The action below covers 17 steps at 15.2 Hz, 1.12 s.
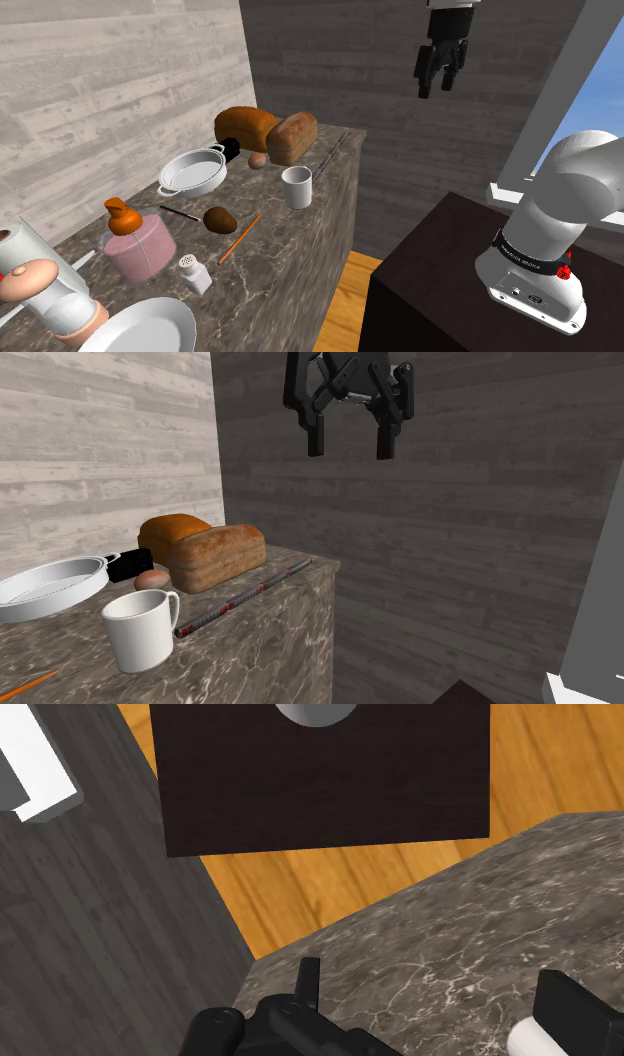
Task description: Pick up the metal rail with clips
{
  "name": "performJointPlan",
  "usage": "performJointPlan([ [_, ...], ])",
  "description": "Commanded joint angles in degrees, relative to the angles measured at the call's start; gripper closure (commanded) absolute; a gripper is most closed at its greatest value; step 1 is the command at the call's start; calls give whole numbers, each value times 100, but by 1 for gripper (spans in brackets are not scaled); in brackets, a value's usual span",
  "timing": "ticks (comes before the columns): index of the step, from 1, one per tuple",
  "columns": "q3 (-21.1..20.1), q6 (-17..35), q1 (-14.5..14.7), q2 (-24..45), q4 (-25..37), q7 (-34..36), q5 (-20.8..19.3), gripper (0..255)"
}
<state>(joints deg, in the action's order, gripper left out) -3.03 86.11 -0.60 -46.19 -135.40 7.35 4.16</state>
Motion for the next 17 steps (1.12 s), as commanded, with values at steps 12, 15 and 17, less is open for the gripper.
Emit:
performJointPlan([
  [12, -1213, 1983, -447, 1627, -171, 2442, 495, 0],
  [15, -1496, 2484, -605, 2238, -22, 3124, 455, 0],
  [17, -1667, 2794, -717, 2672, 118, 3592, 373, 0],
])
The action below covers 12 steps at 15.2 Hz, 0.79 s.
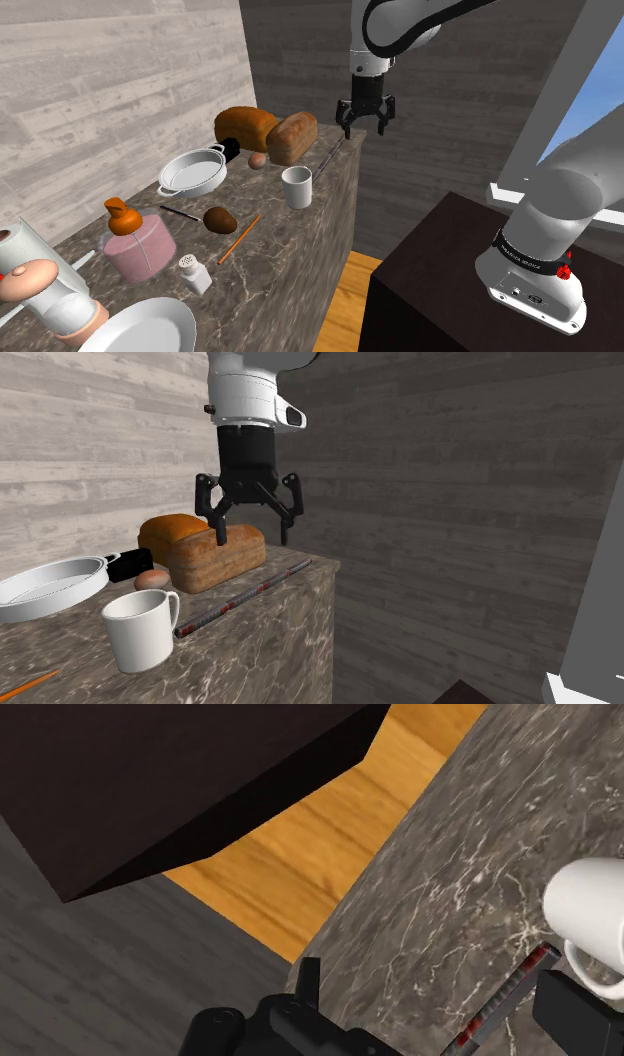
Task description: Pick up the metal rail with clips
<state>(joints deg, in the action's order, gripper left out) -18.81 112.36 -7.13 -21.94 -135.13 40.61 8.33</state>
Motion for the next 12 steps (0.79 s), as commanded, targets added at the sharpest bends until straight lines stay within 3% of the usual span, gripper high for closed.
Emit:
performJointPlan([
  [1, -167, 315, -122, 470, 174, 505, -103, 0],
  [7, -462, 1034, -376, 1874, 818, 2009, -695, 0],
  [12, -400, 1389, -383, 3047, 1536, 3245, -1340, 0],
])
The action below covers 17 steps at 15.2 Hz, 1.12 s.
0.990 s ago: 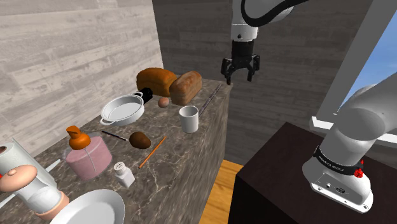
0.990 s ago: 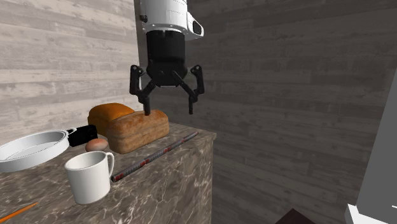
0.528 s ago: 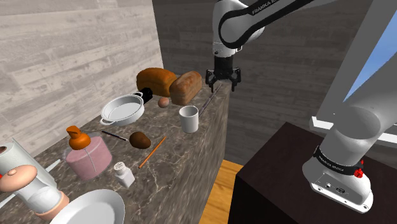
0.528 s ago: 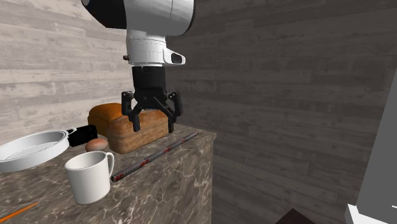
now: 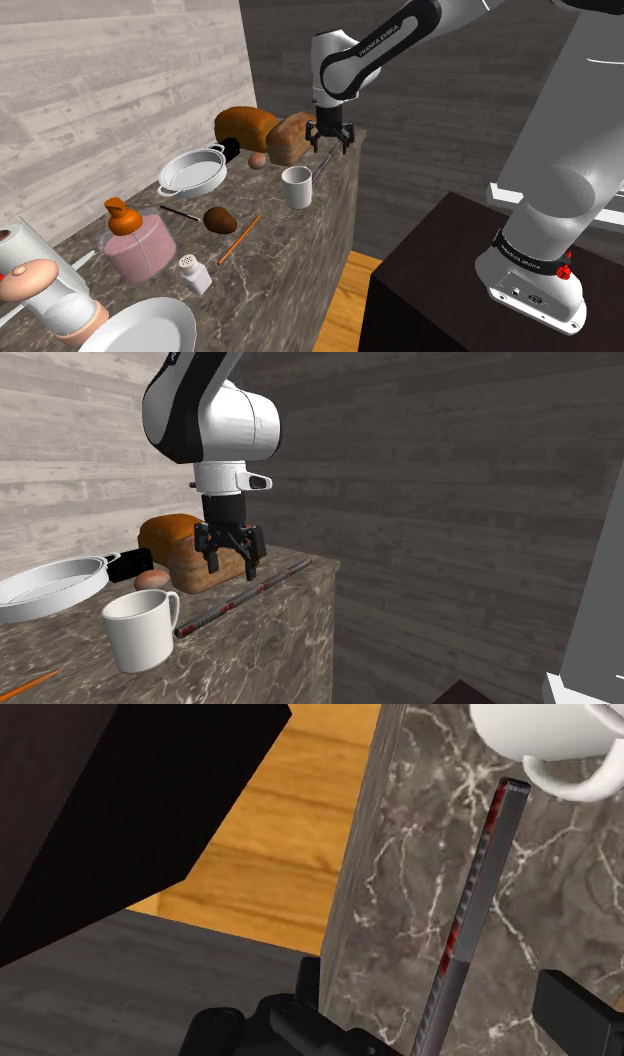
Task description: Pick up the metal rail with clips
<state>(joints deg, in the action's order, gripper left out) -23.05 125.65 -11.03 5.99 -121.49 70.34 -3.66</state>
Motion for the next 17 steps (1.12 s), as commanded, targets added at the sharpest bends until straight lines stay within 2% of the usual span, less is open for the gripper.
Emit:
performJointPlan([
  [1, 73, 106, 32, 479, 332, 500, -259, 0],
  [5, 309, 217, 159, 1262, 952, 1242, -611, 0],
  [14, 402, 683, 228, 1623, 824, 1371, -796, 0],
  [15, 401, 690, 227, 1615, 809, 1373, -795, 255],
  [17, 401, 685, 224, 1612, 811, 1368, -793, 255],
])
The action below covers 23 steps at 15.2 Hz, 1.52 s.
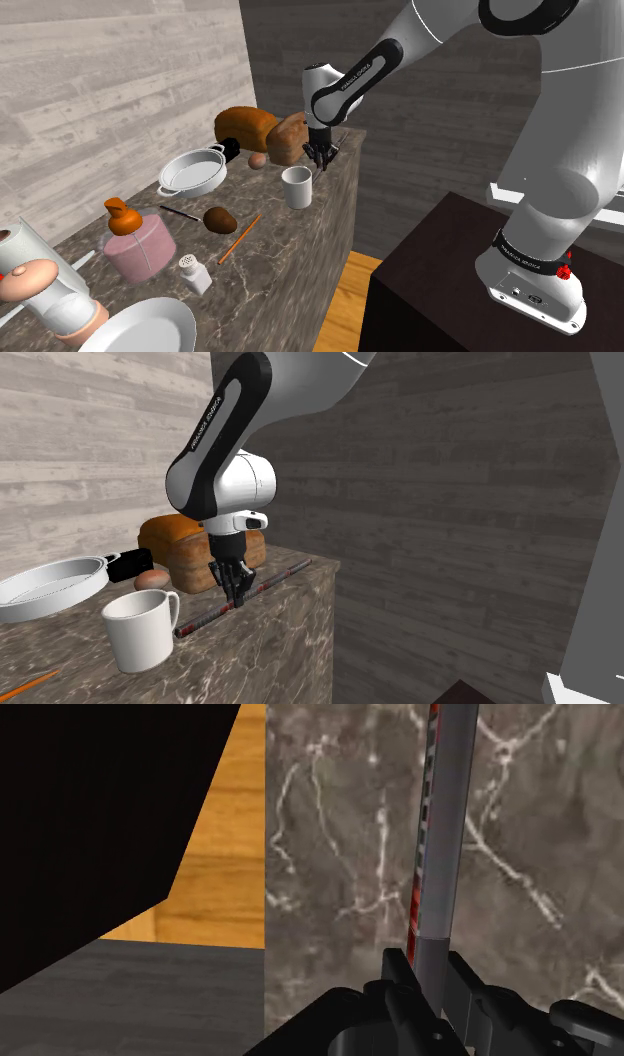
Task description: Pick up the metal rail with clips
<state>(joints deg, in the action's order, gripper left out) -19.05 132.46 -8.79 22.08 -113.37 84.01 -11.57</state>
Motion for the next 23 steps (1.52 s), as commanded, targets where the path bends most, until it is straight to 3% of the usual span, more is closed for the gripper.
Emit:
performJointPlan([
  [1, 1, 3, 0, 2, -1, 1, -1, 255],
  [7, 2, 2, 4, 15, 13, 5, -5, 255],
  [23, -146, -954, -102, -660, 341, -242, 346, 255],
])
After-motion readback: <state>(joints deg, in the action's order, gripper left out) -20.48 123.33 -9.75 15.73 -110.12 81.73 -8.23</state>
